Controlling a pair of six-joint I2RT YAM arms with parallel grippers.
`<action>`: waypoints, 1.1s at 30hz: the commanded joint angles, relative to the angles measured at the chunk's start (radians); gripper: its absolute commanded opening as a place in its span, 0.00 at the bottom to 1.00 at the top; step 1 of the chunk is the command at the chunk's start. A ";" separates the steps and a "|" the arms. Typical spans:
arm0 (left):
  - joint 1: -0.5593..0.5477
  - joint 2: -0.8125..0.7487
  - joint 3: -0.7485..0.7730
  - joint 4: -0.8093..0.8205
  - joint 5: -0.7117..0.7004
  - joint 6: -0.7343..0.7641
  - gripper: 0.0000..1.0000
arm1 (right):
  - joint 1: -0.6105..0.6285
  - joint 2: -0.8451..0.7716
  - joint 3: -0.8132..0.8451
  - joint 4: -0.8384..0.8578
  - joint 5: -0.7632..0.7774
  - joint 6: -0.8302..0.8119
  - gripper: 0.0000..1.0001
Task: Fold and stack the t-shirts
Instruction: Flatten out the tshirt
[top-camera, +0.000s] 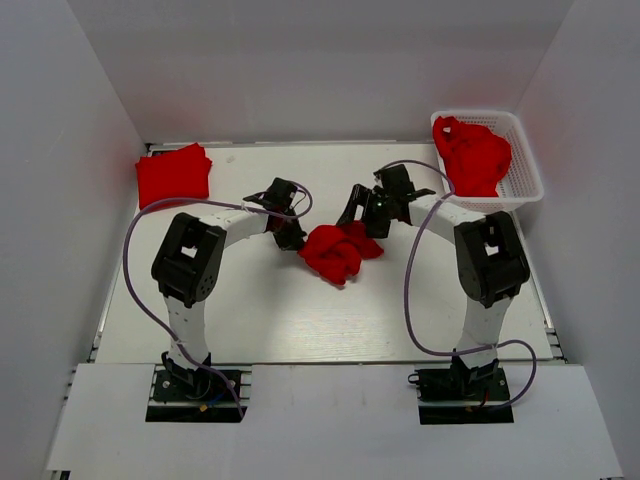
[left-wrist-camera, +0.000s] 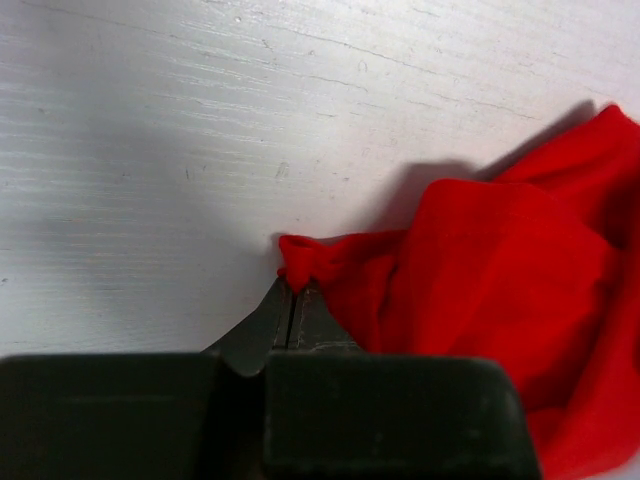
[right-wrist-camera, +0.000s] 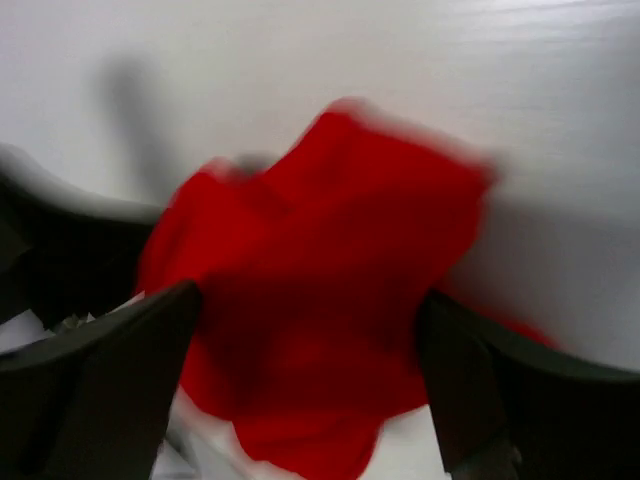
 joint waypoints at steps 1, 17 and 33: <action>-0.005 -0.025 -0.008 -0.005 -0.036 0.016 0.00 | 0.019 0.003 0.032 0.010 0.135 0.017 0.90; -0.005 -0.084 0.036 -0.026 -0.103 0.047 0.00 | 0.027 -0.053 0.043 -0.054 0.248 -0.035 0.00; 0.008 -0.497 0.181 -0.046 -0.648 0.215 0.00 | -0.068 -0.441 0.138 -0.011 0.749 -0.317 0.00</action>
